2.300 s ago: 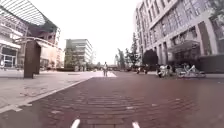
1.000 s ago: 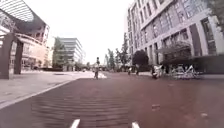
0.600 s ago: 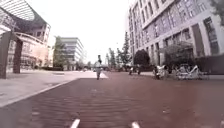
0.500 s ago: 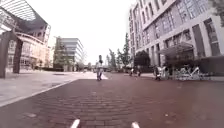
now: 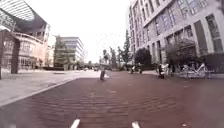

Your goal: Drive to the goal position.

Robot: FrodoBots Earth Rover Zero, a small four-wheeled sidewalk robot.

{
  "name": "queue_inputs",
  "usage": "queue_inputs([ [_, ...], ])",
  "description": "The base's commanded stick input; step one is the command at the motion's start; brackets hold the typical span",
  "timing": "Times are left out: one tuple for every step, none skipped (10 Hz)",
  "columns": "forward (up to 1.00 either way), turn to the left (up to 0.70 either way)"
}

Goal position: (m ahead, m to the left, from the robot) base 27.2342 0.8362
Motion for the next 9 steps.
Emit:
queue_inputs([
  [0.7, 0.0],
  [0.7, 0.0],
  [0.7, 0.0],
  [0.7, 0.0],
  [0.7, 0.0],
  [0.7, 0.0],
  [0.7, 0.0],
  [0.7, 0.0],
  [0.7, 0.0],
])
